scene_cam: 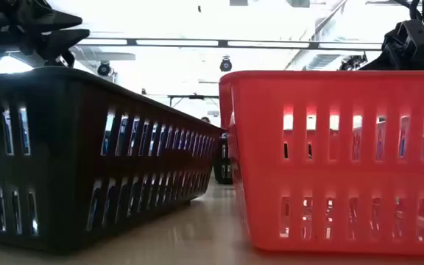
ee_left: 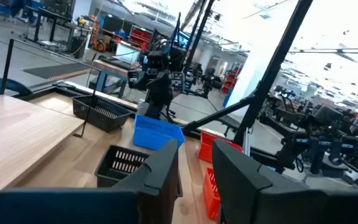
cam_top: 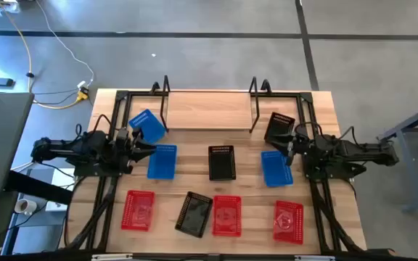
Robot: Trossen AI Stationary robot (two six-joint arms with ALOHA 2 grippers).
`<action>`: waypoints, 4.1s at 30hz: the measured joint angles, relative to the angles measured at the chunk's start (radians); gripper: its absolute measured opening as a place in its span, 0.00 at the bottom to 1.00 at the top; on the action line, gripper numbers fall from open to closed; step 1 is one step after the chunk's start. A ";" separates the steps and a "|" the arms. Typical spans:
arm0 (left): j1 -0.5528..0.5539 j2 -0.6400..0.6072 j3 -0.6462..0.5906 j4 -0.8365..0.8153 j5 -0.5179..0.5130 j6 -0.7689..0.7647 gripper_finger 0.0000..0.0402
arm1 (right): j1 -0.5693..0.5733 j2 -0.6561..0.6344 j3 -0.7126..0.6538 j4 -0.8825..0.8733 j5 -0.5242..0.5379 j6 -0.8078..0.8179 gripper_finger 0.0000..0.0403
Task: Stack baskets on shelf by color
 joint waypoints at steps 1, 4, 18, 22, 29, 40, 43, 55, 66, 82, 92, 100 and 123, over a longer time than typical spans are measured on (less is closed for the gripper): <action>0.000 0.000 0.000 0.000 0.000 0.000 0.22 | 0.000 0.000 0.000 0.000 0.000 0.000 0.38; 0.000 0.000 0.000 0.000 0.000 0.000 0.22 | 0.000 0.000 0.000 0.000 0.000 0.000 0.38; 0.000 0.000 0.000 0.000 0.000 0.000 0.22 | 0.000 0.000 0.000 0.000 0.000 0.000 0.38; 0.000 0.000 0.000 0.000 0.000 0.000 0.22 | 0.000 0.000 0.000 0.000 0.000 0.000 0.38; 0.000 0.000 0.000 0.000 0.000 0.000 0.22 | 0.000 0.000 0.000 0.000 0.000 0.000 0.38; 0.000 0.000 0.000 0.000 0.000 0.000 0.22 | 0.000 0.000 0.000 0.000 0.000 0.000 0.38; 0.000 0.000 0.000 0.000 0.000 0.000 0.22 | 0.000 0.000 0.000 0.000 0.000 0.000 0.38; 0.000 0.000 0.000 0.000 0.000 0.000 0.22 | 0.000 0.000 0.000 0.000 0.000 0.000 0.38; 0.000 0.000 0.000 0.000 0.000 0.000 0.22 | 0.000 0.000 0.000 0.000 0.000 0.000 0.38; 0.000 0.000 0.000 0.000 0.000 0.000 0.22 | 0.000 0.000 0.000 0.000 0.000 0.000 0.38; 0.000 0.000 0.000 0.000 0.000 0.000 0.22 | 0.000 0.000 -0.001 0.008 0.008 0.060 0.38; 0.000 0.000 0.000 0.000 0.000 0.000 0.22 | 0.000 0.000 -0.001 0.009 -0.002 0.157 0.38; 0.000 0.000 0.000 0.000 0.000 0.000 0.22 | 0.000 0.000 -0.001 0.441 -0.027 0.199 0.38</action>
